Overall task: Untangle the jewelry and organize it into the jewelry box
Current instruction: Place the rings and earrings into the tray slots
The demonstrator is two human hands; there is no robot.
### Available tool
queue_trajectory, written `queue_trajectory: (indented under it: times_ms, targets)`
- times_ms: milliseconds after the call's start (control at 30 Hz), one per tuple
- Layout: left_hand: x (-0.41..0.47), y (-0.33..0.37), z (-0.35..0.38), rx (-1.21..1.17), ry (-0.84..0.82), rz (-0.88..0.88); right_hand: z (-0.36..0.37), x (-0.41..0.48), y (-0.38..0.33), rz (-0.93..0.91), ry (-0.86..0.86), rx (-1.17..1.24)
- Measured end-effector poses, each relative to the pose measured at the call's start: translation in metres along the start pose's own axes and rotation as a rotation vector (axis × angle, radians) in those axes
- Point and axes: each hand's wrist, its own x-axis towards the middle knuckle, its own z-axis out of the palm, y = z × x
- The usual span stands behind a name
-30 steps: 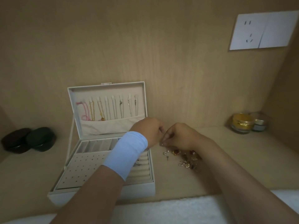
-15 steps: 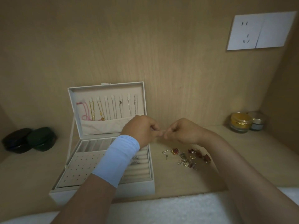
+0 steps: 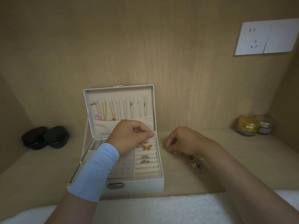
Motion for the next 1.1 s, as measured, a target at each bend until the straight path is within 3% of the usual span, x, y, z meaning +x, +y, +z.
queue_trajectory:
  times_ms: [200, 367, 733, 1100]
  targets:
    - [-0.02, -0.017, -0.036, -0.036, -0.022, -0.029, -0.009, -0.009, -0.029, -0.085, 0.191, 0.354]
    - [-0.043, -0.033, -0.072, 0.117, 0.005, 0.01, -0.003, -0.02, -0.067, -0.164, 0.115, 0.509]
    - [-0.064, -0.063, -0.104, 0.238, -0.039, -0.037, 0.031, -0.003, -0.137, -0.263, 0.047, 0.234]
    - [-0.06, -0.076, -0.111, 0.287, -0.06, -0.004, 0.051, 0.006, -0.15, -0.357, 0.085, -0.059]
